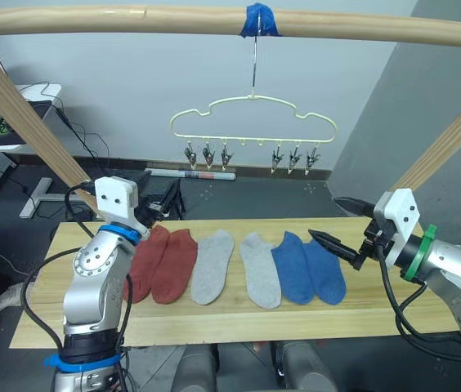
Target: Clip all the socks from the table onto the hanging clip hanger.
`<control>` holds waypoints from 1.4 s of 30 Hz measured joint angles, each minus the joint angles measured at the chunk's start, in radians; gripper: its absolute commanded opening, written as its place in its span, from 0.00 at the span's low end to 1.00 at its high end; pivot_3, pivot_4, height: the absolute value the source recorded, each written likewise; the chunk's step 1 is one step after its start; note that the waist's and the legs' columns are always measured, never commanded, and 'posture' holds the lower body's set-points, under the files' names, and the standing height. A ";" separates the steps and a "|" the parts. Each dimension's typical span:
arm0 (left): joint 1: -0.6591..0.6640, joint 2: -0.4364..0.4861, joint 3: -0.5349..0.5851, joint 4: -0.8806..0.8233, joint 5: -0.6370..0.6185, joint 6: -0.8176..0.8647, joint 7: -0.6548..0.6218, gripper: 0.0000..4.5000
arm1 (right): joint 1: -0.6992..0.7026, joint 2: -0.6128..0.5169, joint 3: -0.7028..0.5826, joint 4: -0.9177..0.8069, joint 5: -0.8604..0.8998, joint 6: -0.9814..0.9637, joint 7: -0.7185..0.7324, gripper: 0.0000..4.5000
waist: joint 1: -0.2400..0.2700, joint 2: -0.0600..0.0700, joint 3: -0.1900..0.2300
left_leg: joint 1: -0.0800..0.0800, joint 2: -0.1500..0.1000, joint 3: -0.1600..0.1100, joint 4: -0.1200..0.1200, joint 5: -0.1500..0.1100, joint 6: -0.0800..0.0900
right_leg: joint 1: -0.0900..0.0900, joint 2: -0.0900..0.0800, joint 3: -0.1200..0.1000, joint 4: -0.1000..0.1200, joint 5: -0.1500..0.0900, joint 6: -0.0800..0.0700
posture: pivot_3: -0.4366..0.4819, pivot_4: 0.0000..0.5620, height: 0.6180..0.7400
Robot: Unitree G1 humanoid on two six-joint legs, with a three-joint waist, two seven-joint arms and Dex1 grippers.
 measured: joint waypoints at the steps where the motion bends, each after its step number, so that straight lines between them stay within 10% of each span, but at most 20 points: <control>1: -0.010 -0.001 -0.003 0.003 0.000 0.000 0.000 0.53 | 0.000 0.001 0.003 -0.001 0.000 0.000 0.000 1.00 | -0.002 0.000 0.004 | 0.000 0.000 0.000 0.000 0.000 0.000 | 0.000 0.000 0.000 0.000 0.000 0.000 | 0.28 0.49 1.00; 39: -0.308 -0.138 -0.062 0.368 0.091 -0.250 0.084 0.53 | -0.179 0.057 0.086 -0.048 0.102 0.089 -0.001 1.00 | -0.014 -0.004 0.016 | -0.019 -0.001 -0.003 0.001 0.000 0.000 | -0.016 0.000 -0.004 0.000 0.004 -0.003 | 0.24 0.47 1.00; 42: -0.309 -0.138 -0.062 0.380 0.091 -0.250 0.082 0.40 | -0.179 0.057 0.090 -0.048 0.102 0.089 -0.001 1.00 | -0.014 -0.004 0.016 | -0.019 -0.001 -0.003 0.001 0.000 0.000 | -0.016 0.000 -0.003 0.000 0.004 -0.003 | 0.24 0.47 1.00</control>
